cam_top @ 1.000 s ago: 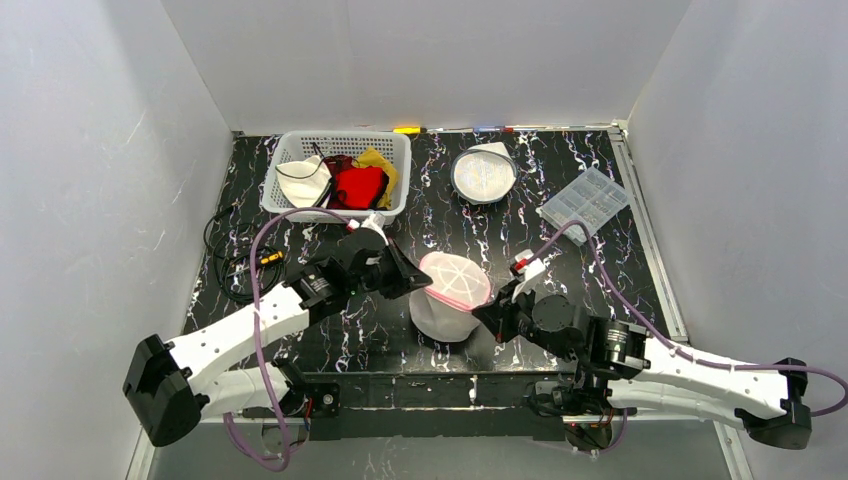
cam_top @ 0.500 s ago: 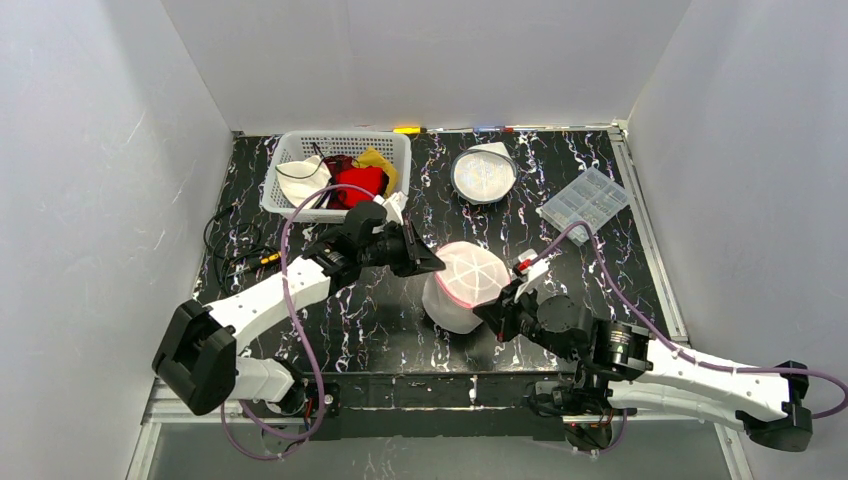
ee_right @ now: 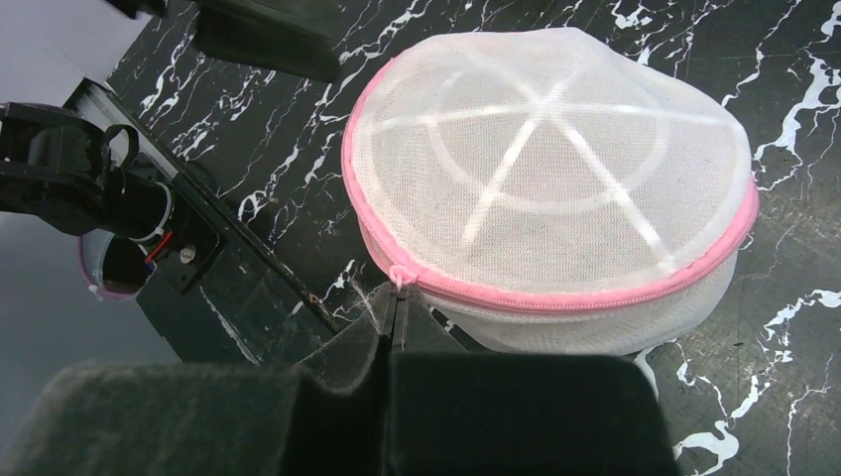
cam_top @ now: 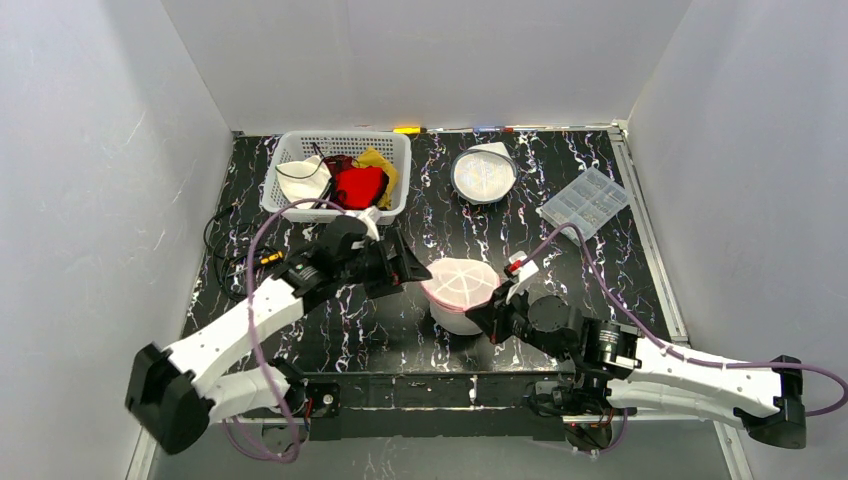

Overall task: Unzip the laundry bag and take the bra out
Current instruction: Unzip the laundry bag at the center of the board.

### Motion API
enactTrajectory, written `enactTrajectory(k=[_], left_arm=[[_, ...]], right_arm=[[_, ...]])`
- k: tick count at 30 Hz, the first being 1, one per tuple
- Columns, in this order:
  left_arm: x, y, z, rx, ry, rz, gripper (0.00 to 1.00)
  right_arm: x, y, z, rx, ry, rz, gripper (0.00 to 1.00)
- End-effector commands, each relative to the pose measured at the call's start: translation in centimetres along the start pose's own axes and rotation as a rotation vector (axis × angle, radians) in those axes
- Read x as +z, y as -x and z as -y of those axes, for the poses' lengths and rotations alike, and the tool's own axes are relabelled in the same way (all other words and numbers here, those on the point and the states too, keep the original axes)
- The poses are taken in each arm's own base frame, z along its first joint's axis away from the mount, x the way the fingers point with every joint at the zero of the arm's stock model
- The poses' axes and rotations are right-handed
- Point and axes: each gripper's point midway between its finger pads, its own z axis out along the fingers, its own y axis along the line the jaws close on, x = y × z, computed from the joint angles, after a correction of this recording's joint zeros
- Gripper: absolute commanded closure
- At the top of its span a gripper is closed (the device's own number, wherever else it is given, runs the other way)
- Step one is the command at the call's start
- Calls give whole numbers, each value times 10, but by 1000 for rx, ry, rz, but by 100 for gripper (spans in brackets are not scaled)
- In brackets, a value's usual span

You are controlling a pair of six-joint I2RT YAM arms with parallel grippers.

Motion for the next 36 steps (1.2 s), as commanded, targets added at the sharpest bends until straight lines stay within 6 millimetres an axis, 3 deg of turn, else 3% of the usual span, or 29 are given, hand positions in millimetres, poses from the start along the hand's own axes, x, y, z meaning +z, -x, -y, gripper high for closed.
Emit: enactTrajectory(k=[1, 3, 7, 13, 19, 24, 27, 32, 36], left_arm=[[-36, -13, -26, -124, 119, 61, 13], [-41, -19, -25, -205, 114, 80, 13], [-35, -30, -4, -268, 74, 115, 13], [-5, -33, 32, -249, 29, 66, 15], [13, -36, 40, -248, 16, 41, 22], [22, -39, 33, -249, 35, 35, 43], [27, -41, 24, -248, 58, 37, 66], [31, -34, 1, -213, 138, 91, 96], [34, -28, -5, -216, 140, 97, 100]], right_arm=[[2, 18, -14, 19, 45, 54, 99], [3, 18, -15, 16, 48, 50, 99], [6, 15, -21, 3, 75, 34, 99], [13, 7, -33, -14, 122, -4, 99], [14, 11, -37, -20, 137, 4, 99], [14, 12, -36, -15, 137, 14, 99], [13, 13, -35, -13, 132, 18, 99], [7, 16, -26, -18, 95, 27, 99], [0, 16, -18, -25, 63, 25, 99]])
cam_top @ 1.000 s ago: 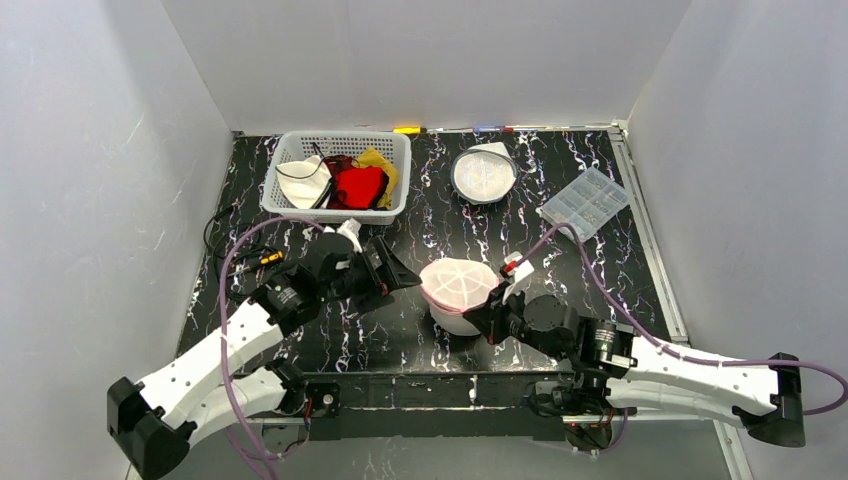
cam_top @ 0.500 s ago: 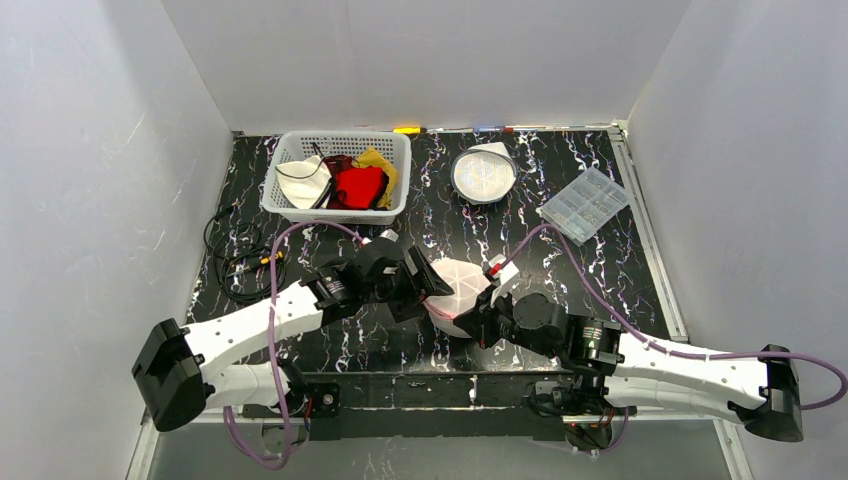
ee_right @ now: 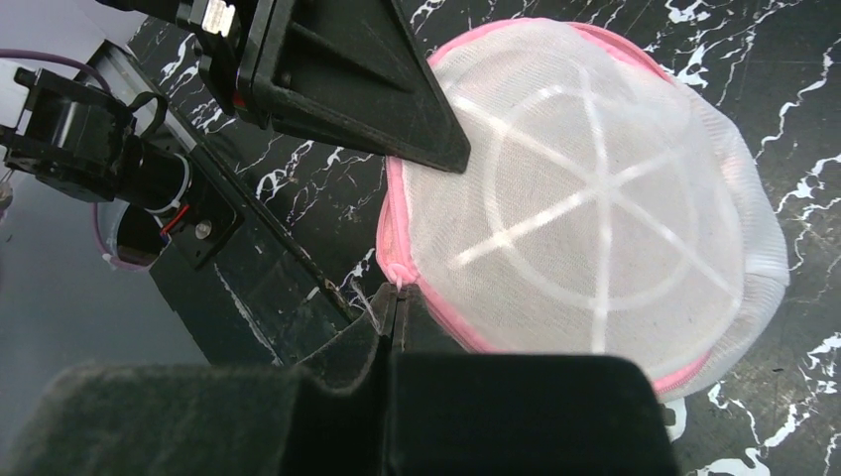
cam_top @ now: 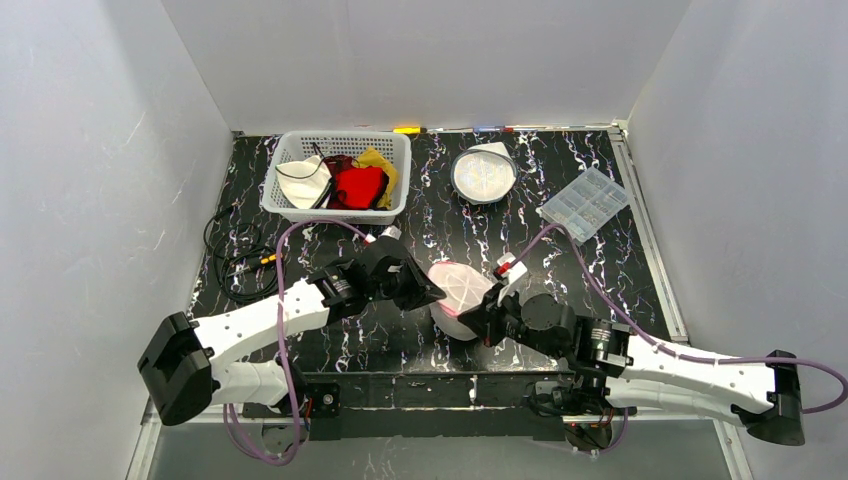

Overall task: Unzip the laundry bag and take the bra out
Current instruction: Unzip the laundry bag at the center of the board.

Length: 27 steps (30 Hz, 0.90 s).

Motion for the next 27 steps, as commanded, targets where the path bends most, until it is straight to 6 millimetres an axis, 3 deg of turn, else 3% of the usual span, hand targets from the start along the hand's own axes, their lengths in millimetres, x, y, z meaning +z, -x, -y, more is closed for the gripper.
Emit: enactTrajectory(k=[1, 11, 14, 17, 22, 25, 27], left_arm=[[6, 16, -19, 23, 57, 61, 100], [3, 18, -12, 97, 15, 16, 100], [1, 24, 1, 166, -56, -38, 100], [-8, 39, 27, 248, -191, -134, 100], [-25, 40, 75, 421, -371, -292, 99], [-16, 33, 74, 442, -413, -366, 97], [0, 30, 60, 420, -386, -397, 96]], right_arm=[[-12, 23, 1, -4, -18, 63, 99], [-28, 19, 42, 19, -211, 78, 99], [-31, 28, 35, 14, -174, 109, 99], [-36, 46, 24, -16, -137, 138, 99], [-33, 56, -5, -51, -14, 121, 99], [-21, 45, -13, -45, 24, 91, 99], [-13, 40, -16, -28, 41, 90, 99]])
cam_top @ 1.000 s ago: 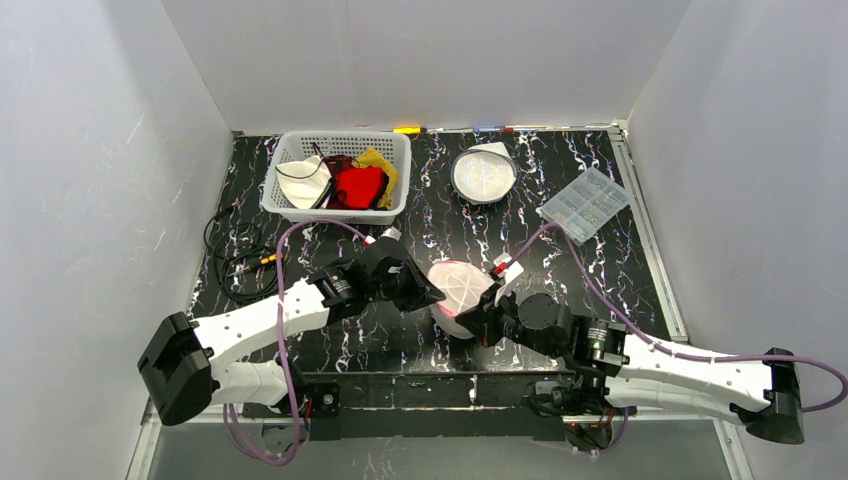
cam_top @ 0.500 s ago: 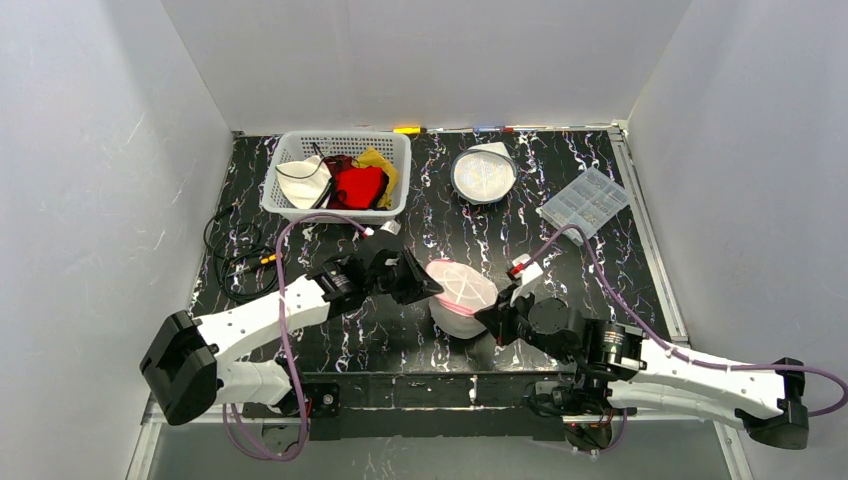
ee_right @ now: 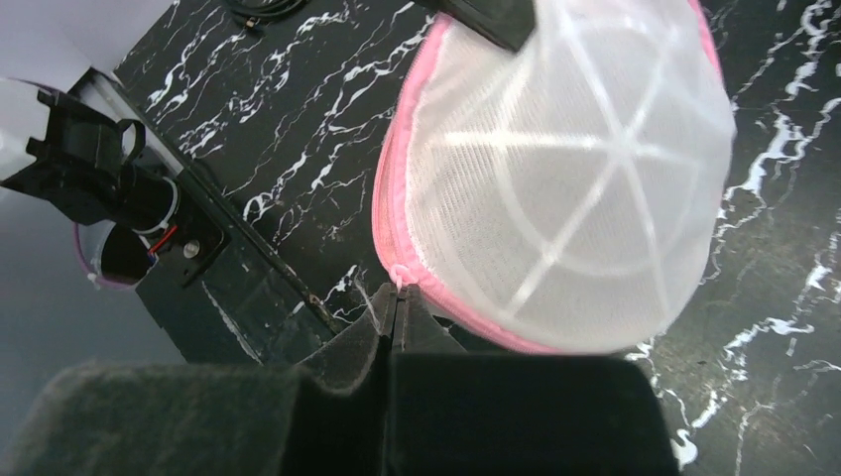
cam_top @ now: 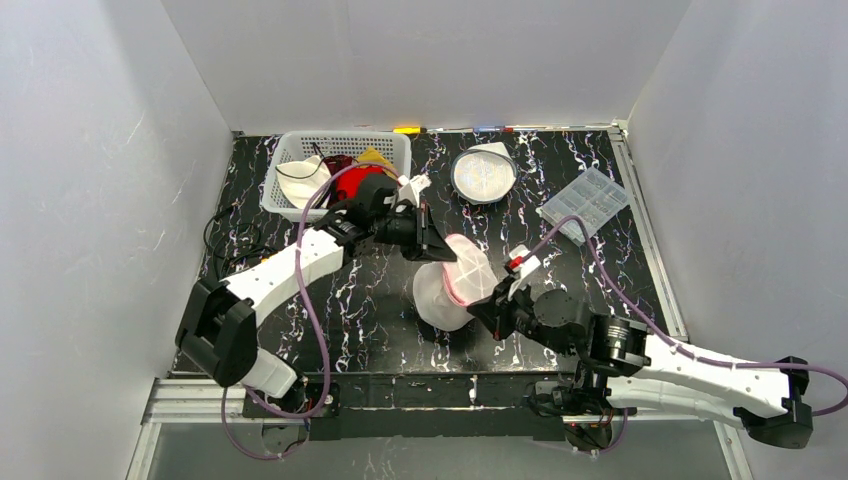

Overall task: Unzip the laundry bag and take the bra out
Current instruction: Unzip the laundry bag at the center of the board.

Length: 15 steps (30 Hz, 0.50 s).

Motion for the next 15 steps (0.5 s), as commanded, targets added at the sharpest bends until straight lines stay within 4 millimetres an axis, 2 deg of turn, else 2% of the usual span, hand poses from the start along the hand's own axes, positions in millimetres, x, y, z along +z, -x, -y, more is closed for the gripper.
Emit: enactTrajectory(k=[1, 2, 5, 6, 9, 15], left_arm=[[11, -20, -17, 40, -49, -129, 95], [15, -23, -28, 22, -29, -131, 93], [18, -30, -51, -39, 41, -110, 70], [16, -32, -57, -55, 66, -97, 60], [3, -36, -68, -83, 158, -44, 42], [-40, -47, -84, -150, 362, 56, 27]], right_arm=[[12, 9, -25, 32, 102, 39, 99], [15, 7, -25, 38, 102, 39, 99], [20, 1, -24, 47, 91, 26, 99], [21, -1, -24, 51, 90, 23, 99], [23, -2, -22, 58, 81, 23, 99], [24, -2, -22, 63, 75, 21, 99]])
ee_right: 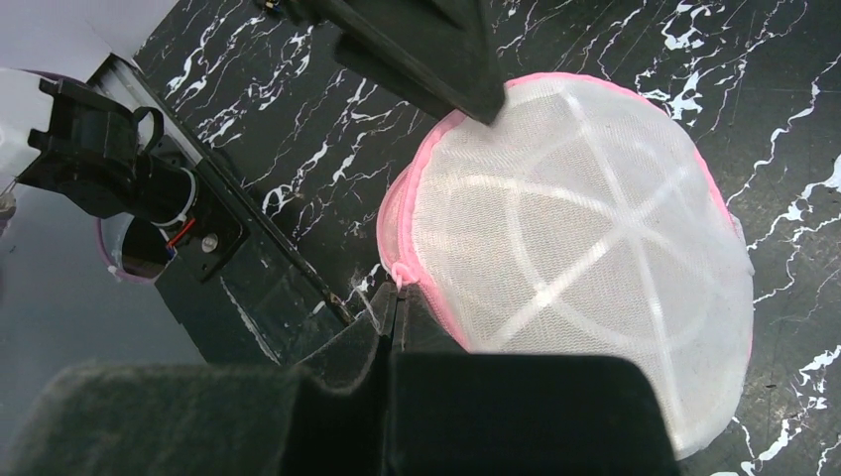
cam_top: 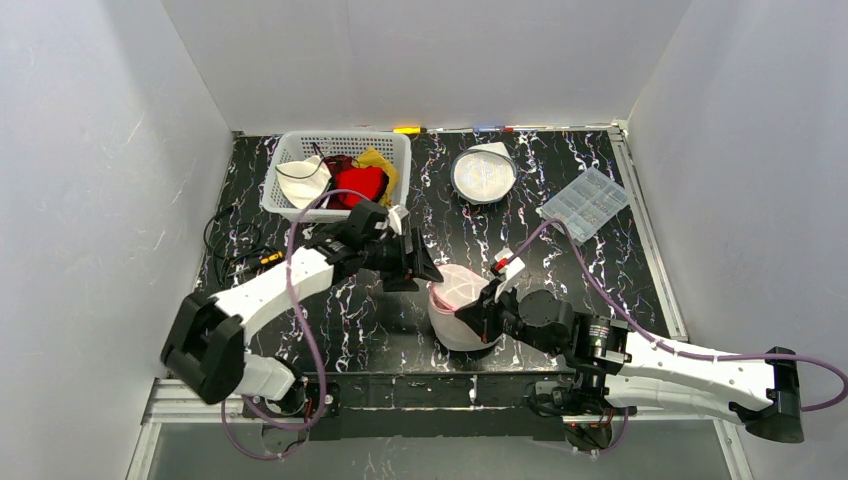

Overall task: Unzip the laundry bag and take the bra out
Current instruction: Unzip the laundry bag at the center of the board.

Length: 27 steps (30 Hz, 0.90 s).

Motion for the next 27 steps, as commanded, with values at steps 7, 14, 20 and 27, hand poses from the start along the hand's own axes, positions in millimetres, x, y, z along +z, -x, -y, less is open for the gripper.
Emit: enactTrajectory(k=[7, 14, 20, 27], left_arm=[[-59, -25, -15, -215, 116, 195, 23], [-47, -28, 34, -280, -28, 239, 22], [-28, -22, 50, -264, -12, 221, 22], [-3, -27, 38, -290, -7, 184, 37]], right_arm=[[4, 12, -9, 20, 29, 46, 99], [9, 5, -9, 7, 29, 23, 99], [12, 3, -10, 2, 32, 16, 99], [13, 1, -10, 9, 37, 16, 99]])
